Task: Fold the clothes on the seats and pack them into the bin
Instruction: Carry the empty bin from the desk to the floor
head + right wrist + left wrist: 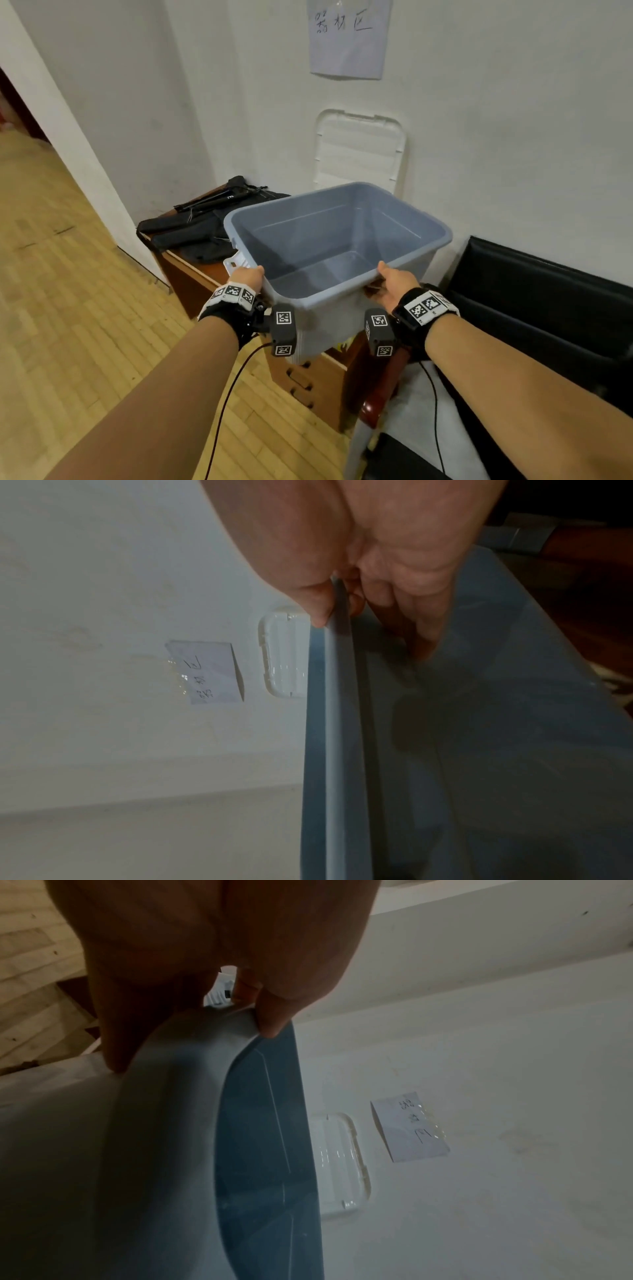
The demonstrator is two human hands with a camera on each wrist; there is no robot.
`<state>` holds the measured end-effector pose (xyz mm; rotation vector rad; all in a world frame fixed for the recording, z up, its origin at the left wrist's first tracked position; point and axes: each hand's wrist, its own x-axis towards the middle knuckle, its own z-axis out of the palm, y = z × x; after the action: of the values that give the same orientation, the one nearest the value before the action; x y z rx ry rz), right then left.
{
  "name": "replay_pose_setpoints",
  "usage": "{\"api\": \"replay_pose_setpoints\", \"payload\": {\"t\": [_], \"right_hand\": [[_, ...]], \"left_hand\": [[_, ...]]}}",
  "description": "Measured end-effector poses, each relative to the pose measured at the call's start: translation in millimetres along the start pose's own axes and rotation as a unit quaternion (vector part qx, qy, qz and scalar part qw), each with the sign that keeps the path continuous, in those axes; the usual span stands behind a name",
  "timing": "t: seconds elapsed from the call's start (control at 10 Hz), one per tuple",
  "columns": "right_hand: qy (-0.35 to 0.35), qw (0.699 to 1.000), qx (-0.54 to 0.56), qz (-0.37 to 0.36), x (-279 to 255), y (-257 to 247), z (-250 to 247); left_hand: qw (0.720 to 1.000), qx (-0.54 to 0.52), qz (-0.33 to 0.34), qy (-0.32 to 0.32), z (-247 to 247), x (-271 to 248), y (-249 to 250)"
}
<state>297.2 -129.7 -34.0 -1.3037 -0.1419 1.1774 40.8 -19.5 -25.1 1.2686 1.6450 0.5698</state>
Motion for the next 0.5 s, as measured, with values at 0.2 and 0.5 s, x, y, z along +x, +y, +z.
{"api": "replay_pose_setpoints", "payload": {"t": [0.2,0.5], "right_hand": [[0.029,0.999,0.008,-0.024,-50.4,13.6,-89.5],[0.100,0.994,-0.022,-0.033,-135.5,47.7,-229.8]], "left_hand": [[0.999,-0.011,0.020,-0.043,52.4,-25.7,-34.9],[0.992,-0.029,-0.021,-0.124,115.0,-204.9,-79.8]]}}
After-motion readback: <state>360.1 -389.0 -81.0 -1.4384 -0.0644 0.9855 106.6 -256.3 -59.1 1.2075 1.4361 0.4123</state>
